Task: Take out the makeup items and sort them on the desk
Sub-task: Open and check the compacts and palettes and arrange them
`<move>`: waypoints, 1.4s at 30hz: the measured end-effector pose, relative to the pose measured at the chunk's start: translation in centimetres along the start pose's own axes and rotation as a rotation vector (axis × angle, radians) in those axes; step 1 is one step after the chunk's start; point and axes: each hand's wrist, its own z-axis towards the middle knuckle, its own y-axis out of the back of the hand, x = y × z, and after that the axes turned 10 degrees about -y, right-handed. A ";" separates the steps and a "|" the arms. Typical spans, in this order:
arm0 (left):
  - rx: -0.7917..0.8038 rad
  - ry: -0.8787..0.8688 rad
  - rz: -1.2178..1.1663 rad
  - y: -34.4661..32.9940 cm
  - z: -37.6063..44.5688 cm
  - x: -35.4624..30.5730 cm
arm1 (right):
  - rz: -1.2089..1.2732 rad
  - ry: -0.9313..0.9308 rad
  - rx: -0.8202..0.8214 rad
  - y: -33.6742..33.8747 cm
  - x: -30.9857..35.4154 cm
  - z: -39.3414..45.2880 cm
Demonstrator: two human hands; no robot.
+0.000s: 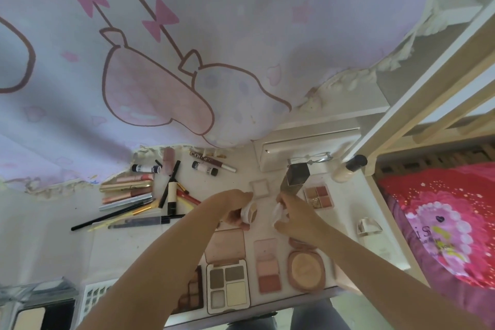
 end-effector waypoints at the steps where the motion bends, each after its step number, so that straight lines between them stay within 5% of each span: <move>1: 0.012 0.022 0.042 -0.3 0.2 -0.1 | -0.033 -0.006 0.009 -0.2 0.0 0.3; 7: -0.033 0.113 0.167 -1.1 2.0 -0.3 | -0.229 -0.055 0.029 -0.8 -0.4 2.0; 22: -0.214 -0.174 0.575 0.8 -0.1 1.0 | -0.575 0.165 -0.160 -1.9 3.0 6.0; 28: -0.362 -0.294 0.701 2.1 -0.8 3.0 | -0.629 0.044 -0.089 -2.4 3.5 7.5; 31: -0.385 -0.358 0.526 2.5 -1.7 3.6 | -0.595 0.064 -0.094 -1.9 3.9 6.8; 36: -0.283 -0.457 -0.303 3.6 -4.4 2.7 | -0.242 0.237 -0.099 1.4 5.6 3.6; 42: -0.120 -0.601 -0.574 5.4 -8.2 0.7 | 0.064 0.428 -0.198 5.1 6.7 -0.2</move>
